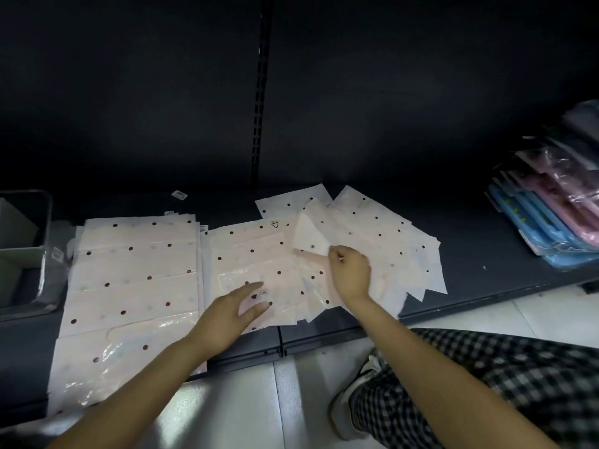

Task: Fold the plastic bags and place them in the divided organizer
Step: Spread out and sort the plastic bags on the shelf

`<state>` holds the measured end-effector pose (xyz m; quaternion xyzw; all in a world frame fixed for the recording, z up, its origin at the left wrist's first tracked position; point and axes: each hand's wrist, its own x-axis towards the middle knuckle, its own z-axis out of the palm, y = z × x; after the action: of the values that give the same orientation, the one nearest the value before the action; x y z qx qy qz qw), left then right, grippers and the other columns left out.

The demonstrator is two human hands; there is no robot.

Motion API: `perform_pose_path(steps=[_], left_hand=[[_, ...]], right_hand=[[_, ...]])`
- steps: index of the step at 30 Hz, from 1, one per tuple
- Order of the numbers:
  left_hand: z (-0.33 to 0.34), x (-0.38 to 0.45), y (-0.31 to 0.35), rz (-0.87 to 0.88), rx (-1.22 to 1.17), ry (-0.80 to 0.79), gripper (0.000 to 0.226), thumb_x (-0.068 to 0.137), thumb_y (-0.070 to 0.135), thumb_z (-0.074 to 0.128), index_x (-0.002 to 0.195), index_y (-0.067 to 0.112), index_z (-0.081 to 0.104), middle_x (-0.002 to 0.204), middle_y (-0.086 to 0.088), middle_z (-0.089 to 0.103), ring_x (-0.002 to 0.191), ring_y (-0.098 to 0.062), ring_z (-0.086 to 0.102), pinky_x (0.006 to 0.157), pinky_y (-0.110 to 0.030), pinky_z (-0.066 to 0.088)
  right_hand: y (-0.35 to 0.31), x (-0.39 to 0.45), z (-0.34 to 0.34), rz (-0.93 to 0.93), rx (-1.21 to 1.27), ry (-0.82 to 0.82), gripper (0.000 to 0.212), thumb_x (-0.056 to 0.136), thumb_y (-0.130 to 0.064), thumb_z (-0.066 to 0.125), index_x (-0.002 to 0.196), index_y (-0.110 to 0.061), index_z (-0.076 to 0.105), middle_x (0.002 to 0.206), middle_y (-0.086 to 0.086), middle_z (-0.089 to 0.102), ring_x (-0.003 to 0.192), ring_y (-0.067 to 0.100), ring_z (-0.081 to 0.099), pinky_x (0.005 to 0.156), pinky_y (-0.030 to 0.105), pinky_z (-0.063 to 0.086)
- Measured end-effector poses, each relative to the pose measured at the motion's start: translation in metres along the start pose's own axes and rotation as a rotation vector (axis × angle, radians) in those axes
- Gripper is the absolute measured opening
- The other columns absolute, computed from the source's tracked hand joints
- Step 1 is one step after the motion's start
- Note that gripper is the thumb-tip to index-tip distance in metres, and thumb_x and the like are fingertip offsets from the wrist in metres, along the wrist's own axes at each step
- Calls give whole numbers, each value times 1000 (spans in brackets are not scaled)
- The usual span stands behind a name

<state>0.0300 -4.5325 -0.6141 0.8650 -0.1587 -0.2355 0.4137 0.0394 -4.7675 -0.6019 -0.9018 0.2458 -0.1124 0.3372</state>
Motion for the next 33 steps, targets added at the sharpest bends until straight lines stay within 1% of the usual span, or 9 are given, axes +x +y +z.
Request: perform_pose_path(steps=[4,8,12,17,22,25,28,31,33], left_hand=[[-2,3,28,-105,-577,-7,76,81,44,59,146,32,22,136,5,45,119,-6,49,91,-23,43],[-20,3,18,-115,-534,247,73,86,14,67,145,22,25,122,-1,57,99,-18,60,61,-19,50],[-53,3,-19,-190,-447,416,68,85,-6,60,143,18,33,124,-18,59,98,-33,61,81,-41,52],[-106,-5,-90,-368,-73,564,73,86,0,62,147,16,27,137,-22,48,116,-46,51,96,-53,41],[-133,-21,-137,-519,92,635,69,87,-4,58,145,10,24,130,-38,44,108,-57,47,89,-58,42],[-125,-31,-134,-427,317,697,58,86,5,59,137,6,31,131,-35,36,113,-55,40,91,-61,39],[-105,-36,-112,-145,564,526,52,90,26,50,134,0,45,138,-28,41,126,-49,37,103,-62,30],[-87,-34,-100,-80,558,179,100,77,80,10,138,9,47,149,-17,32,139,-40,26,112,-51,20],[-79,-32,-109,-118,561,75,122,59,90,-12,146,17,32,156,-7,17,145,-29,11,116,-43,12]], right_hand=[[-61,-37,26,-46,378,-347,37,95,-17,51,58,-21,49,54,-2,45,53,8,39,57,26,34],[-71,-44,39,120,765,-730,23,99,-22,44,100,-13,65,85,-2,67,77,6,63,77,19,53],[-25,-10,23,100,483,-416,28,94,-9,54,120,0,60,121,15,62,98,13,60,84,9,44],[84,36,-13,74,-203,-265,57,90,-23,61,142,-12,40,149,7,35,138,25,27,111,32,26],[133,41,-21,124,-389,-197,43,91,-27,57,133,-19,52,144,4,43,129,28,38,102,34,36],[131,42,-22,110,-326,-51,27,91,-17,58,116,-10,65,124,11,60,112,30,54,91,34,44],[124,42,-27,125,-302,17,21,93,-16,57,106,-6,69,111,14,67,100,33,60,80,34,47],[105,42,-28,71,-320,81,23,95,-19,53,107,-5,67,100,15,69,91,33,62,69,30,43],[78,40,-20,-8,-261,98,22,95,-18,53,103,-2,66,91,15,70,81,33,64,66,31,43]])
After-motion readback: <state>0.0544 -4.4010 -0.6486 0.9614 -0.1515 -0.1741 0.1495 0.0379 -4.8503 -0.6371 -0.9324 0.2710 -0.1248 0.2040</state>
